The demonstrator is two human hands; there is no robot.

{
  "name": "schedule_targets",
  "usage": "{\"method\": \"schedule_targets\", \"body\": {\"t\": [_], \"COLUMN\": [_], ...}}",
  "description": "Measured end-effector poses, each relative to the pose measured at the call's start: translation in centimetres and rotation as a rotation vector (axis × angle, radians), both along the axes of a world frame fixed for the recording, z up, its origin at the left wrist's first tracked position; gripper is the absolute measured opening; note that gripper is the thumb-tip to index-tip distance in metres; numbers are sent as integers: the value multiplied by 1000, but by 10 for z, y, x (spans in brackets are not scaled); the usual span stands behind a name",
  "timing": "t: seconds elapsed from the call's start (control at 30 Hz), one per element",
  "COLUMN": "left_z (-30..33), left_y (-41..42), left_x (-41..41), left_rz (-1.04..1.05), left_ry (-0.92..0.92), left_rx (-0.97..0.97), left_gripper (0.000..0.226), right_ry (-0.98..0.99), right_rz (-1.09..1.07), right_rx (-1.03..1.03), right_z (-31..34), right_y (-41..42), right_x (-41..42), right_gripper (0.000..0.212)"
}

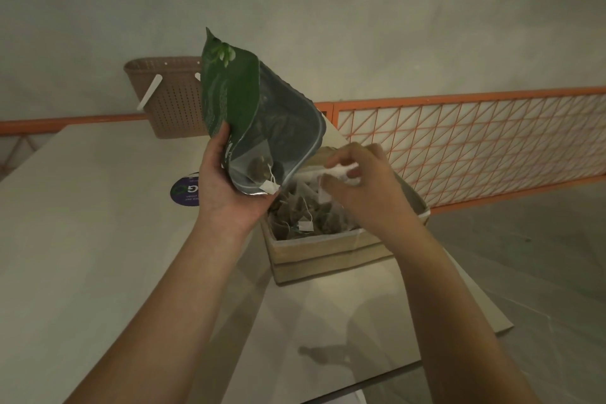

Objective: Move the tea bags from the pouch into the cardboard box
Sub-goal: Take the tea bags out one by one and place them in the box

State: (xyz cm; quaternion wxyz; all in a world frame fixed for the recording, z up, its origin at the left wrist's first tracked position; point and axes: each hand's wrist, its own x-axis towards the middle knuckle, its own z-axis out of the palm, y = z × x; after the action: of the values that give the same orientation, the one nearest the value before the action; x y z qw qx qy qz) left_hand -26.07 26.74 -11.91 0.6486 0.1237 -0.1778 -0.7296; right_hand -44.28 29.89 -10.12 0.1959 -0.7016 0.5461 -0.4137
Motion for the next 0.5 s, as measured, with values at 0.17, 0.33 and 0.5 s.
{"method": "schedule_targets", "body": {"t": [0.17,0.33,0.5], "left_z": [1,3,1], "left_y": [2,8,6], "left_x": [-4,-11,-12], "left_rz": [14,30,48], "left_ry": [-19,-20,-26], "left_rx": [36,18,28], "left_gripper": [57,52,55], "right_ry": [-178,-130,-109], "right_rz": [96,-7,-35], "right_rx": [-61,-153,-223], "right_z": [0,-21,-26], "right_y": [7,-4,-8], "right_x": [29,46,49], "right_gripper": [15,25,15]}}
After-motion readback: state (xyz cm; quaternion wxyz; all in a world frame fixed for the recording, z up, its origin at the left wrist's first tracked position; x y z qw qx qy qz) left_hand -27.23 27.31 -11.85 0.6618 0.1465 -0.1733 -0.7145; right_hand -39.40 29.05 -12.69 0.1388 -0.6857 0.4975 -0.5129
